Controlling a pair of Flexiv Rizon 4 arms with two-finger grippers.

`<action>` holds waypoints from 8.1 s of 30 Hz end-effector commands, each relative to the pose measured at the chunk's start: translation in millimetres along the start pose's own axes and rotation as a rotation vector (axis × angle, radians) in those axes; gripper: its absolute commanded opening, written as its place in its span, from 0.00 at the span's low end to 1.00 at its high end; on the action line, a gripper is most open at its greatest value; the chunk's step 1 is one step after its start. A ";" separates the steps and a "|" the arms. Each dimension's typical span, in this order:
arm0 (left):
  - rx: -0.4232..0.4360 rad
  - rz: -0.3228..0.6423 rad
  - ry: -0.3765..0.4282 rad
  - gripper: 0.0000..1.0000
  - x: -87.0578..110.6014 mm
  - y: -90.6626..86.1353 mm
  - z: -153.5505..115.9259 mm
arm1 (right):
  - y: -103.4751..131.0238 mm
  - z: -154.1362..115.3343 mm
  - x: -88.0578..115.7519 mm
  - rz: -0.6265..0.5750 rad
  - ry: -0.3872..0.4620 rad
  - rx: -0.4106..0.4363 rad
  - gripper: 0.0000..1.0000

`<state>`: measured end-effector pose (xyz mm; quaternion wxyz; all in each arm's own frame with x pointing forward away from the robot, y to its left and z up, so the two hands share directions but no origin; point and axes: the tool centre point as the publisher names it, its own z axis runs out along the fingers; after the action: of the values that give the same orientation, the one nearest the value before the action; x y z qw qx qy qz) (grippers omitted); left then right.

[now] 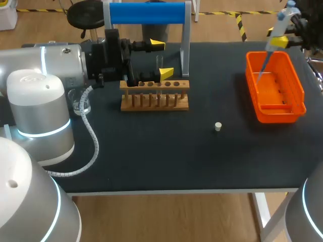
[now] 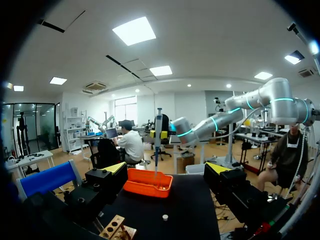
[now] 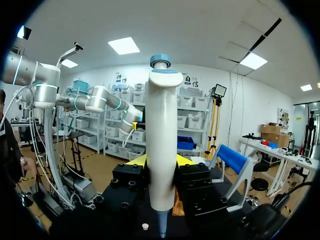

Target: Invert the test tube, pick up the pipette, mount the tip to pipette, aspirate from beaker and dispense into the tube, eject the tip, return the pipette, and cap with the stopper.

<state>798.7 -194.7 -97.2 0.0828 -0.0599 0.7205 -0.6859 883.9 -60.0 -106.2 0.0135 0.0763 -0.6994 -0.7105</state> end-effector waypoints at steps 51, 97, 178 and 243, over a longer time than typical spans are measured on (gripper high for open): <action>0.003 0.001 0.000 1.00 0.2 0.6 -0.1 | -38.7 -102.6 -3.8 0.044 0.015 -0.003 0.00; 0.001 -0.011 -0.024 1.00 -0.5 -0.8 18.0 | -36.3 -107.6 -2.2 0.039 0.009 0.022 0.00; -0.010 0.029 0.174 0.00 -10.1 -66.6 339.7 | -36.3 -107.6 -2.2 0.039 0.009 0.022 0.00; 0.075 0.069 0.091 0.00 -22.4 -55.3 396.9 | -36.3 -107.6 -2.2 0.039 0.009 0.022 0.00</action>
<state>898.8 -574.7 -54.1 0.0722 -0.0047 0.7612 -0.6444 904.0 -166.2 -144.3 0.0307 0.0667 -0.7073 -0.7031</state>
